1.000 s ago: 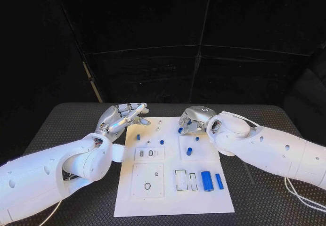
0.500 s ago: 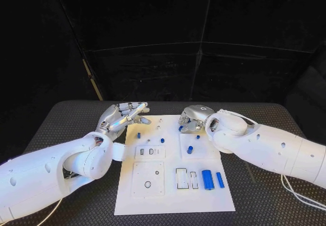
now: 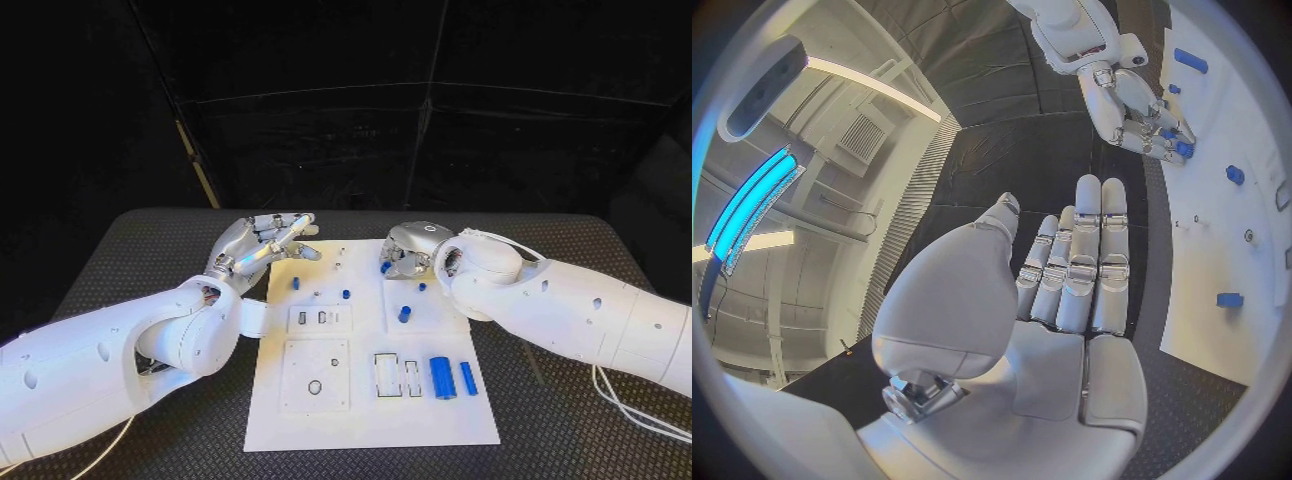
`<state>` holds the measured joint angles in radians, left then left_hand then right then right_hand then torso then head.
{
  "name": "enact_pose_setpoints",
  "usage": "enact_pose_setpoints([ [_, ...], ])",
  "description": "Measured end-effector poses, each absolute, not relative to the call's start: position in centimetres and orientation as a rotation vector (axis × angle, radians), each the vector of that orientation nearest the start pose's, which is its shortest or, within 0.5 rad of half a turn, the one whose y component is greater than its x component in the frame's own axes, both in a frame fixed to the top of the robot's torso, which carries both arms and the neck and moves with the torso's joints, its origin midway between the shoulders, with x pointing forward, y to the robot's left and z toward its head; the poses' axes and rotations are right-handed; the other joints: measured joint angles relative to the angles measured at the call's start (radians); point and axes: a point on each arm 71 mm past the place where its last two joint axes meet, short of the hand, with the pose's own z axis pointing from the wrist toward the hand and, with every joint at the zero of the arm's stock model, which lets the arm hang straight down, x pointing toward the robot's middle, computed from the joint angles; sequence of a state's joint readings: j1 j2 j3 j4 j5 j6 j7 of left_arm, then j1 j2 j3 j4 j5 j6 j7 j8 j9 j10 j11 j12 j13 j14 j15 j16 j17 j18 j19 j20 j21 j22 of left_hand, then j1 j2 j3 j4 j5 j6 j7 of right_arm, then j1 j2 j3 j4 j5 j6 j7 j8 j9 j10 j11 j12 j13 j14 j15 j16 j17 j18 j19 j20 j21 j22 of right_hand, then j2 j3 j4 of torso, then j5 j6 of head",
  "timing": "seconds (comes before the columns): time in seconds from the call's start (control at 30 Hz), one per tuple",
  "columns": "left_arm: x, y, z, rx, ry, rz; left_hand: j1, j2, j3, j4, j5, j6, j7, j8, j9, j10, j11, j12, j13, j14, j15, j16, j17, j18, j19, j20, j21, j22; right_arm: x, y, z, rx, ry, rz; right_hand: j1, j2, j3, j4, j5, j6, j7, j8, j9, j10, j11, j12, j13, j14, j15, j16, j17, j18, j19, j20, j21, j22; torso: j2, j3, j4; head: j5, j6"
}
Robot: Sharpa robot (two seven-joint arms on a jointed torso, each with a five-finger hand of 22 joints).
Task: Assemble the parts on the task board
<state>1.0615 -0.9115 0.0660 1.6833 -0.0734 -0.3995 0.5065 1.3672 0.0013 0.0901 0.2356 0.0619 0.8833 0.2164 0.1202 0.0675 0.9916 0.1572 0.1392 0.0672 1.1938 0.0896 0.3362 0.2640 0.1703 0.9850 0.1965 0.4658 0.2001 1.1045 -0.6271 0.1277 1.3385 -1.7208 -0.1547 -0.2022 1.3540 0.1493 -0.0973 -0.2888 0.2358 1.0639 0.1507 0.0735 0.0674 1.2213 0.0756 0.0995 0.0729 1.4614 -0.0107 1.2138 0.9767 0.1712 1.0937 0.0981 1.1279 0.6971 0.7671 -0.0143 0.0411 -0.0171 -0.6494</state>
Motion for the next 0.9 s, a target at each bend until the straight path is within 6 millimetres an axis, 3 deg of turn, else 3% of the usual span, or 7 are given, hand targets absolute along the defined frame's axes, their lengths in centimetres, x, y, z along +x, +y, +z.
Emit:
enact_pose_setpoints([
  [0.27,45.0,20.3,-18.1,-1.068,1.302,-1.615,0.0,0.0,0.0,0.0,0.0,0.003,0.003,0.0,0.0,-0.004,0.004,-0.002,0.0,0.0,0.0,0.0,0.003,0.0,0.0,0.0,0.0,0.0,51.9,-14.5,-19.1,-0.288,1.67,0.509,-0.001,0.02,0.044,0.001,-0.015,0.048,-0.016,0.014,0.0,0.045,-0.018,0.011,0.007,0.004,-0.004,0.033,0.036,0.0,0.026,-0.007,0.041,0.054,0.001,0.0004,-0.0006,0.0,-0.003],
  [0.33,45.0,20.3,-18.1,-1.068,1.303,-1.615,0.0,0.0,0.0,0.0,0.0,0.003,0.003,0.0,-0.001,-0.004,0.004,-0.005,0.0,0.0,0.0,0.0,0.004,0.0,0.0,0.0,0.0,0.0,51.8,-14.4,-19.0,-0.285,1.659,0.518,-0.003,0.022,0.054,0.003,-0.017,0.057,-0.02,0.016,0.0,0.051,-0.024,0.011,0.009,0.004,-0.004,0.038,0.041,-0.013,0.029,-0.01,0.046,0.061,0.001,0.0005,-0.001,0.0,-0.003],
  [0.6,45.0,20.3,-18.1,-1.069,1.304,-1.613,0.0,0.0,0.0,0.0,0.0,0.003,0.003,-0.004,-0.001,-0.004,0.004,-0.005,0.0,0.0,0.0,0.0,0.005,0.0,0.0,0.0,0.0,0.0,51.4,-14.0,-18.2,-0.246,1.572,0.574,-0.013,0.032,0.067,0.008,-0.024,0.06,-0.02,0.02,0.0,0.058,-0.024,0.011,0.012,0.007,-0.007,0.046,0.047,-0.016,0.029,-0.01,0.052,0.07,0.002,0.0009,-0.0012,0.0,0.0],
  [0.9,45.1,20.6,-18.1,-1.071,1.303,-1.605,0.0,0.0,0.0,0.0,0.0,0.003,0.003,-0.004,-0.001,-0.004,0.004,-0.005,0.0,0.0,0.0,0.0,0.005,0.0,0.0,0.0,0.0,0.0,52.0,-12.6,-17.6,-0.199,1.503,0.612,-0.032,0.026,0.075,0.013,-0.034,0.06,-0.02,0.019,0.0,0.058,-0.024,0.012,0.015,0.007,-0.007,0.051,0.05,-0.016,0.029,-0.01,0.056,0.072,0.005,0.0008,0.0,0.0,0.003],
])
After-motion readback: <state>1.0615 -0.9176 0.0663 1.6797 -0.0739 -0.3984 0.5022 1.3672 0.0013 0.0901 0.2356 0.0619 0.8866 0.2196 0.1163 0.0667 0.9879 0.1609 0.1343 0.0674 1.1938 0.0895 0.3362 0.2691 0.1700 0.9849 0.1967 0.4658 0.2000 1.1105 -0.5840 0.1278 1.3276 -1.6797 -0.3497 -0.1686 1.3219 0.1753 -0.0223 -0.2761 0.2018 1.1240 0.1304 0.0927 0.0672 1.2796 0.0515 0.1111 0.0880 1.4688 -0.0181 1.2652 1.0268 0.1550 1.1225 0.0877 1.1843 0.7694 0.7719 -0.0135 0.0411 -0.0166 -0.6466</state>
